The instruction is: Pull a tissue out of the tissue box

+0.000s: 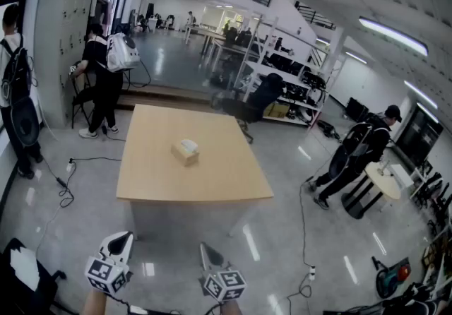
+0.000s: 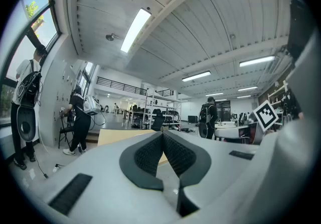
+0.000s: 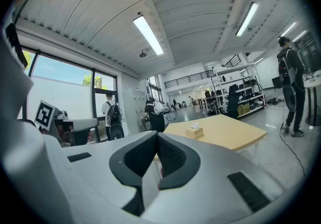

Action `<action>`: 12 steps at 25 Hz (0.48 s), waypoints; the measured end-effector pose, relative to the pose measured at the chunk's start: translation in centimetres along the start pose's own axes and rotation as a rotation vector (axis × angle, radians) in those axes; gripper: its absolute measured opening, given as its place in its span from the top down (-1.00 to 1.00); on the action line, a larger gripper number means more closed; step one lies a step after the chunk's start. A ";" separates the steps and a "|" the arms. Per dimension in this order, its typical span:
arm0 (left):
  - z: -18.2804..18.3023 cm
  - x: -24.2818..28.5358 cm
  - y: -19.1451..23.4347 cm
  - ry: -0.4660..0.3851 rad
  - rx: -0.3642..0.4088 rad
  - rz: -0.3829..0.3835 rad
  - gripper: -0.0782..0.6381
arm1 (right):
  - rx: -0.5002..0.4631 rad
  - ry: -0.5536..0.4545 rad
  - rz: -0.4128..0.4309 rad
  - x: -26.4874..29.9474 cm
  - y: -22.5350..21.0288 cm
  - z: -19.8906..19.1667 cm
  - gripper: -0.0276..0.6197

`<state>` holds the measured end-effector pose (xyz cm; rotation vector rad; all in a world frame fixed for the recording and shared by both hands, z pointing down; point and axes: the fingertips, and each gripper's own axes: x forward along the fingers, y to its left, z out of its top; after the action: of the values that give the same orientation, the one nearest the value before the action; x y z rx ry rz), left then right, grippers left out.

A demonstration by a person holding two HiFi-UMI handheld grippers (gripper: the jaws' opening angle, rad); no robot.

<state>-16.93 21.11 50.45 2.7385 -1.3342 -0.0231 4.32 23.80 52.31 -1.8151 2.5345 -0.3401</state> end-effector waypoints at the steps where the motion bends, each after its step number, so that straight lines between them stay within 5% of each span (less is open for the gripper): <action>1: 0.0 0.1 0.0 0.002 0.001 -0.001 0.76 | 0.001 0.000 -0.002 0.0 -0.1 0.0 0.88; 12: 0.0 0.8 -0.2 0.003 -0.002 -0.007 0.76 | 0.010 -0.008 -0.006 0.1 -0.7 0.2 0.88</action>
<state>-16.29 20.64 50.42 2.7404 -1.3229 -0.0202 4.98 23.43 52.26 -1.8174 2.5177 -0.3451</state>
